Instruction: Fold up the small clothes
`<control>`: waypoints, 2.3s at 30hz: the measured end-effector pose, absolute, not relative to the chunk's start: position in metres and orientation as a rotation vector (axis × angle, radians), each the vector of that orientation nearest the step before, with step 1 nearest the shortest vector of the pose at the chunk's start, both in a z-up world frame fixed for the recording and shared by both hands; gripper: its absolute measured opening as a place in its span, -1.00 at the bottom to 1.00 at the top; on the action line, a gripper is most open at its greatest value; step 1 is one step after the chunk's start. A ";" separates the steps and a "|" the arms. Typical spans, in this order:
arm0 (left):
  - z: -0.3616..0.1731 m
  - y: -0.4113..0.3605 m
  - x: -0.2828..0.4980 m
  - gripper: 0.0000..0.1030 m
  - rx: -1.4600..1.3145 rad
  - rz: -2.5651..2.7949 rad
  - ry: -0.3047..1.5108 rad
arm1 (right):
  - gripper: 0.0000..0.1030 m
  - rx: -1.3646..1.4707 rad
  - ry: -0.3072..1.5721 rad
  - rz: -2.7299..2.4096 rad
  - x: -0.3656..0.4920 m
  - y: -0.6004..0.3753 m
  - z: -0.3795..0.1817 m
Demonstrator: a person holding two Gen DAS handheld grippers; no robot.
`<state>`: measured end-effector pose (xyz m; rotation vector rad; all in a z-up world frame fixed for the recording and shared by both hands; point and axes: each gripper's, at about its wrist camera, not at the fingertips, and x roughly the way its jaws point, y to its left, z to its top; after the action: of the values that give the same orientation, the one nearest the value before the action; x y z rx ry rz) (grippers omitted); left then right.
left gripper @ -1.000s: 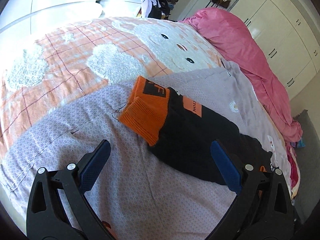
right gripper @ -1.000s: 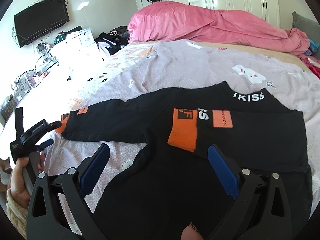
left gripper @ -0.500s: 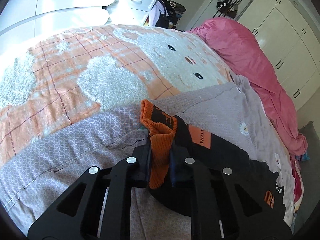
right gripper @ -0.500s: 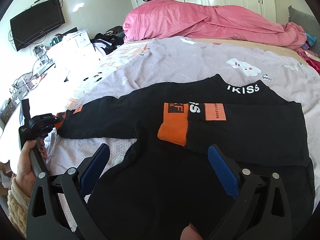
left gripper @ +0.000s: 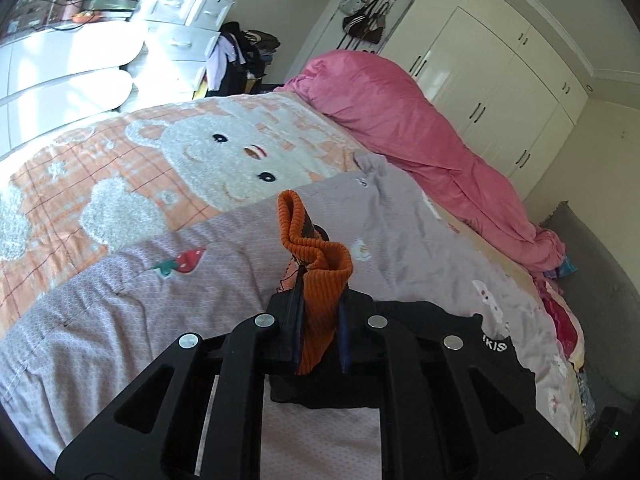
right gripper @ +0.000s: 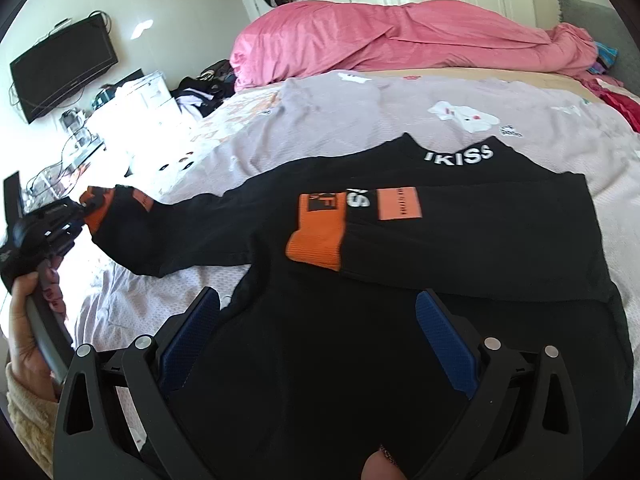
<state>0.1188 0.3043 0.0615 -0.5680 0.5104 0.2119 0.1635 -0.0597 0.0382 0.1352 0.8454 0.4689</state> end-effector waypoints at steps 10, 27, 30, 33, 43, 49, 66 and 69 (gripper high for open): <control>0.096 0.220 0.134 -0.88 -0.465 0.075 0.510 | 0.90 0.201 0.799 0.420 0.154 -0.105 0.055; 0.110 0.117 0.155 -0.88 -0.345 -0.091 0.543 | 0.90 0.295 0.757 0.328 0.144 -0.181 0.060; 0.109 0.104 0.158 -0.88 -0.328 -0.112 0.554 | 0.90 0.310 0.760 0.315 0.144 -0.189 0.058; 0.105 0.093 0.162 -0.88 -0.319 -0.130 0.570 | 0.90 0.317 0.763 0.303 0.144 -0.196 0.057; 0.083 0.047 0.173 -0.88 -0.300 -0.214 0.632 | 0.90 0.352 0.759 0.246 0.142 -0.227 0.053; 0.067 0.026 0.178 -0.88 -0.296 -0.255 0.676 | 0.90 0.383 0.761 0.217 0.141 -0.243 0.048; 0.031 -0.009 0.188 -0.84 -0.261 -0.337 0.774 | 0.90 0.427 0.785 0.167 0.142 -0.271 0.029; 0.027 -0.013 0.190 -0.76 -0.255 -0.352 0.787 | 0.90 0.426 0.792 0.160 0.144 -0.272 0.025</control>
<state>0.1895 -0.0133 0.0272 -0.2554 0.7867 -0.3522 0.1436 -0.2724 0.0253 0.4264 0.7923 0.1600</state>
